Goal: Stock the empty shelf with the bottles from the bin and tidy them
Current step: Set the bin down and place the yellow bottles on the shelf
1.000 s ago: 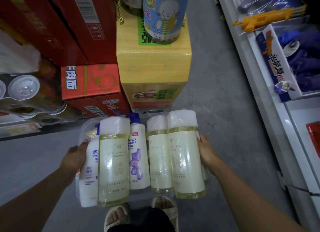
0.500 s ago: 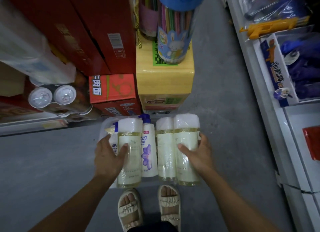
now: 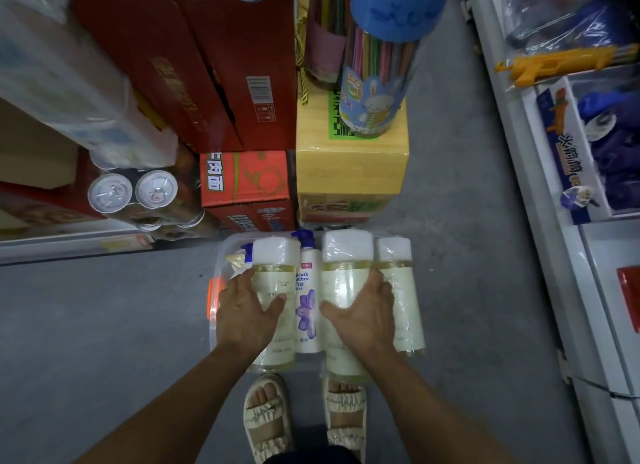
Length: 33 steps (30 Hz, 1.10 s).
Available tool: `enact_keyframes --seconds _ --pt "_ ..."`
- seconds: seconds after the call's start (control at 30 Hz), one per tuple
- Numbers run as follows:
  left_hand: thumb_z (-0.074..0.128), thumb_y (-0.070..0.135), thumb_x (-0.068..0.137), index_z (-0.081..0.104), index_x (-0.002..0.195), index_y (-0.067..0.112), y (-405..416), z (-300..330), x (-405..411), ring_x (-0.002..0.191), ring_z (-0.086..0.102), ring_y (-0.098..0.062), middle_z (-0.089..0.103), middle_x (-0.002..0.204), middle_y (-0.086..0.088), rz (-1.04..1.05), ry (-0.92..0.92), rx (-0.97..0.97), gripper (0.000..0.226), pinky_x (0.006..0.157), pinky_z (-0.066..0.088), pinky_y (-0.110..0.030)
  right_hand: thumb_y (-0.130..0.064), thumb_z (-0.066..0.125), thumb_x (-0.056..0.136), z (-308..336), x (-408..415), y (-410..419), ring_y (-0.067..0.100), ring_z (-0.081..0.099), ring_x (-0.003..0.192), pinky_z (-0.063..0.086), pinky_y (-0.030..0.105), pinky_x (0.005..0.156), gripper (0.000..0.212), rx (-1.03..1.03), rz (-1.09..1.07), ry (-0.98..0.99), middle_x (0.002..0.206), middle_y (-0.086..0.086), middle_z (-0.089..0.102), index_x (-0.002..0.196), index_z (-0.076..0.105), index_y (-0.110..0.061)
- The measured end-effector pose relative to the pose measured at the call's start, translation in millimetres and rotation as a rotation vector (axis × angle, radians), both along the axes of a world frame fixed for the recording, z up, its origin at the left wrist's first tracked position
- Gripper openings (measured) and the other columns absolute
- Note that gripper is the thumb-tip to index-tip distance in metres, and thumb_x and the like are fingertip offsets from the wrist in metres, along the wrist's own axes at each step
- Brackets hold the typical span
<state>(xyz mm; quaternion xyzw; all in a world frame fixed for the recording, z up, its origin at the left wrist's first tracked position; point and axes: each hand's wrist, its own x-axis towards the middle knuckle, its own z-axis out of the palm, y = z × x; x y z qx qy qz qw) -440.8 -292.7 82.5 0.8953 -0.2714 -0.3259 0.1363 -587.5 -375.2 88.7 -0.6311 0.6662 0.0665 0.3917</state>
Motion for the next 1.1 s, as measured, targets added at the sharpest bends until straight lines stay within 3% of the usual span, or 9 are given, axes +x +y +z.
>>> enact_keyframes --seconds 0.43,0.57,0.67,0.83,1.1 --pt "0.062 0.04 0.087 0.035 0.141 0.013 1.5 -5.7 6.5 0.131 0.033 -0.026 0.039 0.143 -0.009 -0.056 -0.003 0.035 0.065 0.108 0.029 -0.038 -0.061 0.07 0.069 -22.6 44.1 13.8 0.026 0.035 0.124 0.043 0.037 0.091 0.101 0.011 0.038 0.034 0.132 0.01 0.036 0.141 0.018 -0.013" --pt "0.062 0.036 0.087 0.034 0.141 0.009 -7.0 0.8 1.2 0.133 0.03 -0.025 0.037 0.144 -0.01 -0.082 -0.044 0.026 0.066 0.107 0.026 -0.035 -0.06 0.048 0.088 -14.6 22.2 6.0 0.027 0.038 0.126 0.039 0.039 0.098 0.071 -0.039 -0.01 -0.026 0.137 0.01 0.036 0.141 0.028 -0.016" --pt "0.064 0.033 0.087 0.033 0.142 0.008 -15.6 6.8 -6.2 0.131 0.031 -0.028 0.036 0.144 -0.012 -0.101 -0.078 -0.001 0.068 0.105 0.029 -0.038 -0.045 0.051 0.092 -14.7 -8.8 -4.4 0.031 0.042 0.122 0.039 0.041 0.1 0.061 -0.161 -0.099 0.023 0.132 0.014 0.041 0.139 0.035 -0.009" --pt "0.067 0.034 0.084 0.036 0.14 0.008 -31.2 5.4 -21.1 0.127 0.036 -0.032 0.04 0.139 -0.013 -0.122 -0.145 -0.014 0.069 0.102 0.032 -0.042 -0.031 0.068 0.083 -38.4 -59.2 -23.2 0.035 0.036 0.126 0.035 0.046 0.104 0.08 -0.053 -0.114 0.179 0.138 0.019 0.036 0.145 0.024 -0.008" --pt "0.065 0.036 0.085 0.039 0.138 0.006 -33.8 -6.6 -30.2 0.125 0.037 -0.033 0.042 0.137 -0.014 -0.144 -0.204 -0.019 0.067 0.1 0.033 -0.044 -0.031 0.078 0.075 -77.7 -74.9 -30.2 0.035 0.044 0.118 0.041 0.041 0.094 0.103 0.116 -0.118 0.133 0.132 0.023 0.041 0.148 0.007 -0.011"
